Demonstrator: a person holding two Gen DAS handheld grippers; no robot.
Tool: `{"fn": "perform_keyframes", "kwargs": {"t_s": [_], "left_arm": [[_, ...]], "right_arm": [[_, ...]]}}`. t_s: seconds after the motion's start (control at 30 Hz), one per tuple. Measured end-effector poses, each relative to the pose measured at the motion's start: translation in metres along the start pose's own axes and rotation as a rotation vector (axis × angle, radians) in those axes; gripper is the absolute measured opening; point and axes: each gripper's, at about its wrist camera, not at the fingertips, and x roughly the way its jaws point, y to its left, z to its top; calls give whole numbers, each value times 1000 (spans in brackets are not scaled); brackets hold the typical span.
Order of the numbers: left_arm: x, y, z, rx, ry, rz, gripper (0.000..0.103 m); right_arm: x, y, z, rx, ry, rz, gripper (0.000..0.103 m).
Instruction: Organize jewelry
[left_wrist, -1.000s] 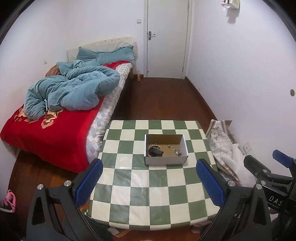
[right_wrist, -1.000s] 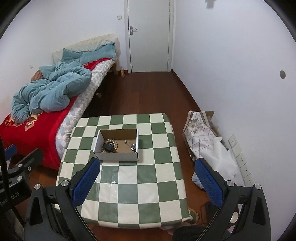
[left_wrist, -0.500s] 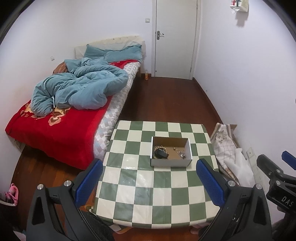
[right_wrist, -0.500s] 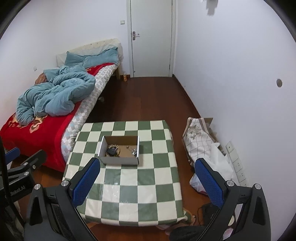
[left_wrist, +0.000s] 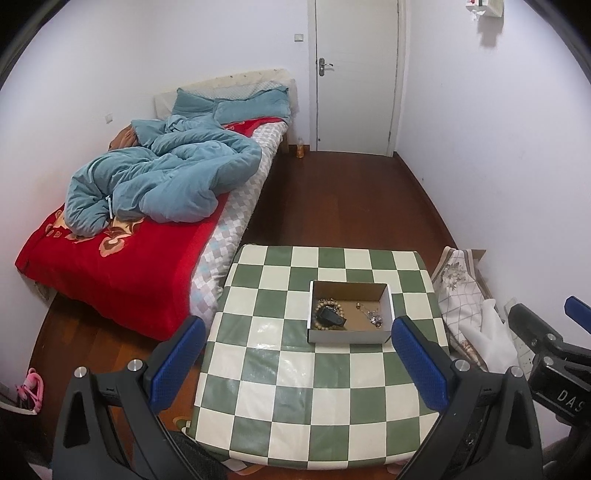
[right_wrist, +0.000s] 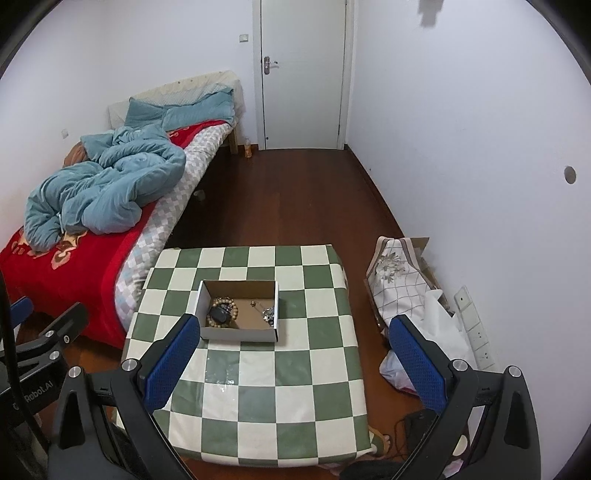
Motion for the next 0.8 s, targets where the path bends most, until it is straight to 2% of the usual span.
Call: {"fn": "perform_keyframes", "kwargs": {"t_s": [0.8], "left_arm": [[-7,1,4,6,-7,5,103]], "right_arm": [[3,9,-3,-16,21,2,103]]}}
